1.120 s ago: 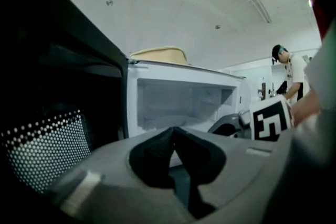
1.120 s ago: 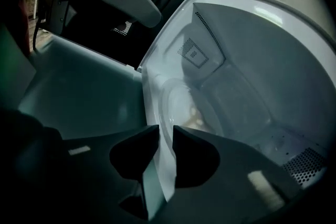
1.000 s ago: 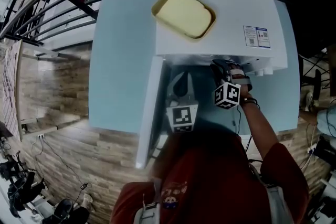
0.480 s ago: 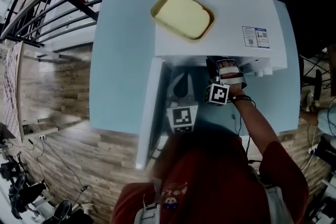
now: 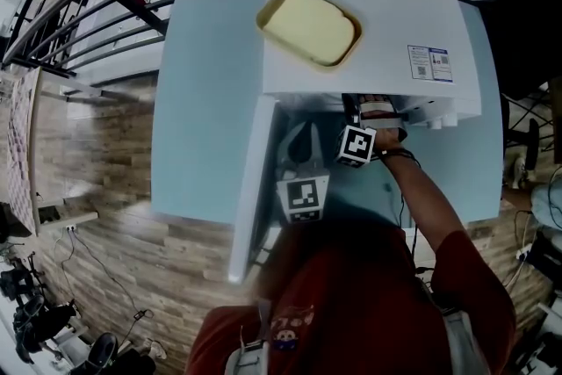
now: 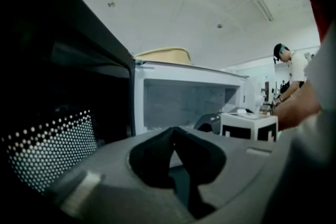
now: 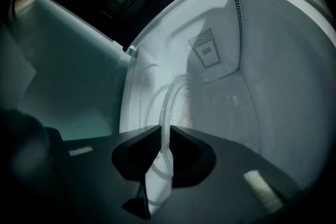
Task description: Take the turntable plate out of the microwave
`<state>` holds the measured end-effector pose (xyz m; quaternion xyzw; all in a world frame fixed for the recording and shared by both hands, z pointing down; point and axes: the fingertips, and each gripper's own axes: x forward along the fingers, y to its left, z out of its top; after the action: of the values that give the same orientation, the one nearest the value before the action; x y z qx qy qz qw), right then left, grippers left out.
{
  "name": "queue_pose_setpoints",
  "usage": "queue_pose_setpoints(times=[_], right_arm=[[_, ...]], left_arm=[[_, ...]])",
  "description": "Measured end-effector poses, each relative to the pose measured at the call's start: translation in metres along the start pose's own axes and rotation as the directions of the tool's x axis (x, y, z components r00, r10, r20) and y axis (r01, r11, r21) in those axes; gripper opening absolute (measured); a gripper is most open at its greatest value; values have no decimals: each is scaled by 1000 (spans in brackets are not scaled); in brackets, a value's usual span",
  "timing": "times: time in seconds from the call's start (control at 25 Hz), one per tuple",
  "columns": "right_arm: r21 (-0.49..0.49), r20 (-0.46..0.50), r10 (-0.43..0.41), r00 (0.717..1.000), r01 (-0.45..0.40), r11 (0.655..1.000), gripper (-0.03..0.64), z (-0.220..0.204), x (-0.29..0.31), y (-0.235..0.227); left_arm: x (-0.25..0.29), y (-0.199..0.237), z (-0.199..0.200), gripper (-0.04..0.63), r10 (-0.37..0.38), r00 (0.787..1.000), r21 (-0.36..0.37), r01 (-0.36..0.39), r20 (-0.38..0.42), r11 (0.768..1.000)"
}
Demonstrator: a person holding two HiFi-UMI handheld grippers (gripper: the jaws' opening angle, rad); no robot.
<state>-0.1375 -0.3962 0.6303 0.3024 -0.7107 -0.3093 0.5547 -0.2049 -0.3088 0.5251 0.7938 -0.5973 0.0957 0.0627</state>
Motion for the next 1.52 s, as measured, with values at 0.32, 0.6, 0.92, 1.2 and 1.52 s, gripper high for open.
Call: queue_pose_setpoints(times=[0.32, 0.6, 0.92, 1.2, 1.52], right_arm=[[37, 21, 63, 998, -64, 997, 37, 0, -16, 9], [-6, 23, 82, 996, -81, 997, 31, -14, -45, 32], [13, 30, 45, 999, -45, 999, 23, -19, -62, 24], [3, 64, 97, 993, -97, 995, 26, -15, -88, 58], [54, 80, 101, 992, -106, 993, 29, -27, -114, 78]], left_arm=[[-6, 4, -1, -2, 9, 1000, -14, -9, 0, 1000], [-9, 0, 0, -2, 6, 1000, -4, -6, 8, 1000], [-13, -10, -4, -2, -18, 1000, -11, 17, -9, 1000], [-17, -15, -5, -2, -23, 1000, -5, 22, -12, 1000], [-22, -24, -17, -2, -23, 999, -3, 23, -37, 1000]])
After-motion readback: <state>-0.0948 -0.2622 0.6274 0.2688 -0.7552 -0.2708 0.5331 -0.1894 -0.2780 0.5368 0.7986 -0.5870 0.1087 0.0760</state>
